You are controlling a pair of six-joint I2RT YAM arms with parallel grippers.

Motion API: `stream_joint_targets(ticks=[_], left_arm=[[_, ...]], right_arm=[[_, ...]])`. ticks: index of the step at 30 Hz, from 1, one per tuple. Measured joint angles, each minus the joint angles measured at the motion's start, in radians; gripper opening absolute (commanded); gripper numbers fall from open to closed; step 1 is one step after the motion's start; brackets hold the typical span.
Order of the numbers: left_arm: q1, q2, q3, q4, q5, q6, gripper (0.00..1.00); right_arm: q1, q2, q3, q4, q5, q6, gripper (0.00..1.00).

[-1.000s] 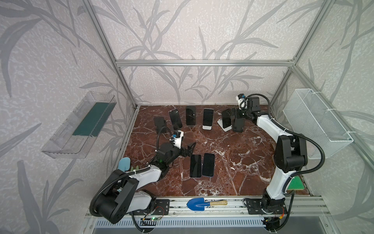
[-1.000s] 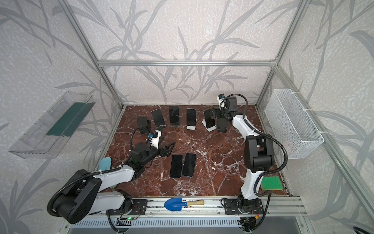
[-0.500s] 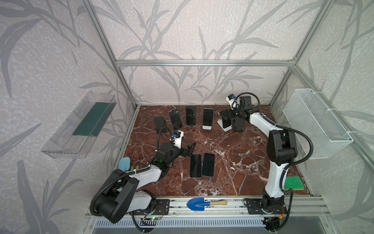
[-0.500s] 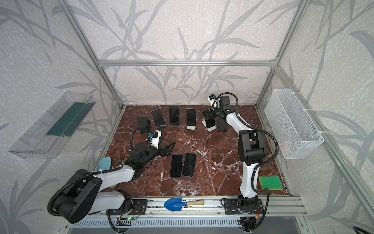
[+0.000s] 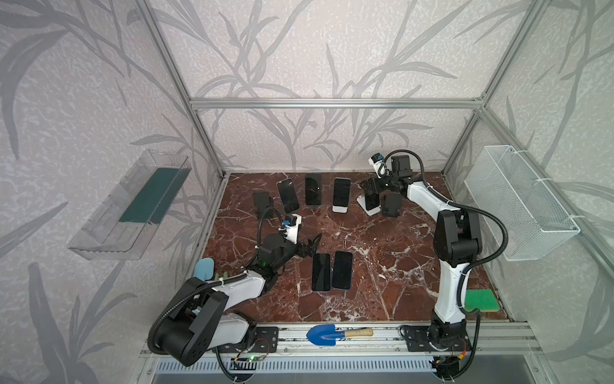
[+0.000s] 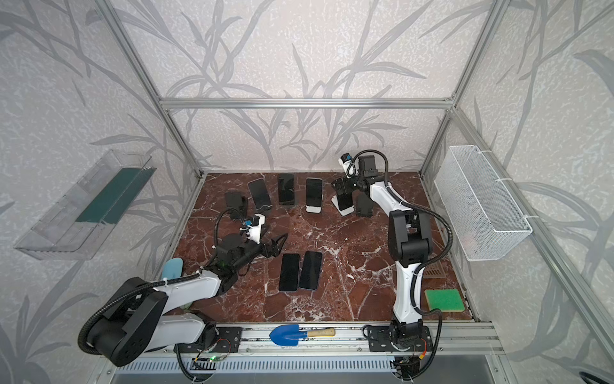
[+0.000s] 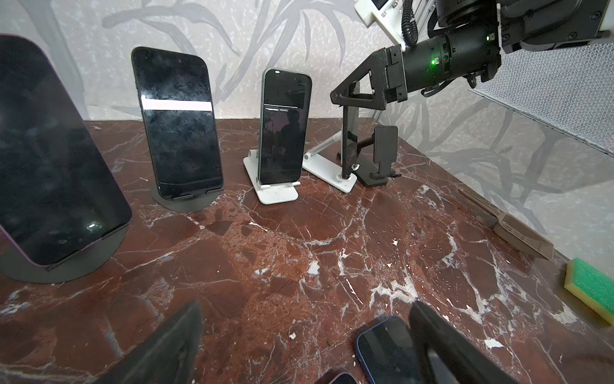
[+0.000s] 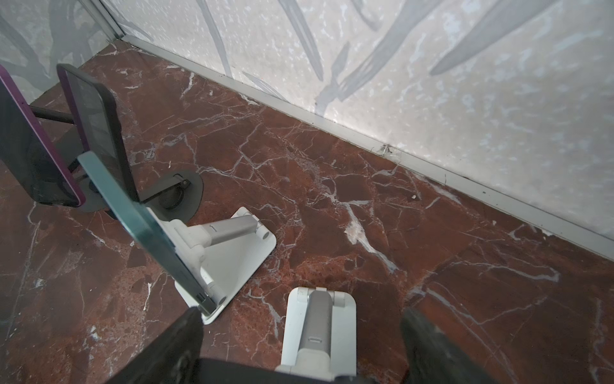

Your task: Remove the phone from the phone stand

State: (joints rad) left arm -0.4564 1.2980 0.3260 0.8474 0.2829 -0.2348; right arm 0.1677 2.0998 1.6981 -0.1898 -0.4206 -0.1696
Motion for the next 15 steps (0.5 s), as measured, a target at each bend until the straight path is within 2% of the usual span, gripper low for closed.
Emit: stream_joint_targets(ticks=[9, 15], left_arm=[[0.000, 0.012, 0.001, -0.001, 0.000, 0.000, 0.97], [0.000, 0.014, 0.001, -0.001, 0.000, 0.000, 0.97]], right_arm=[[0.000, 0.000, -0.033, 0.019, -0.009, -0.008, 0.90], [0.000, 0.000, -0.033, 0.027, -0.009, -0.014, 0.80]])
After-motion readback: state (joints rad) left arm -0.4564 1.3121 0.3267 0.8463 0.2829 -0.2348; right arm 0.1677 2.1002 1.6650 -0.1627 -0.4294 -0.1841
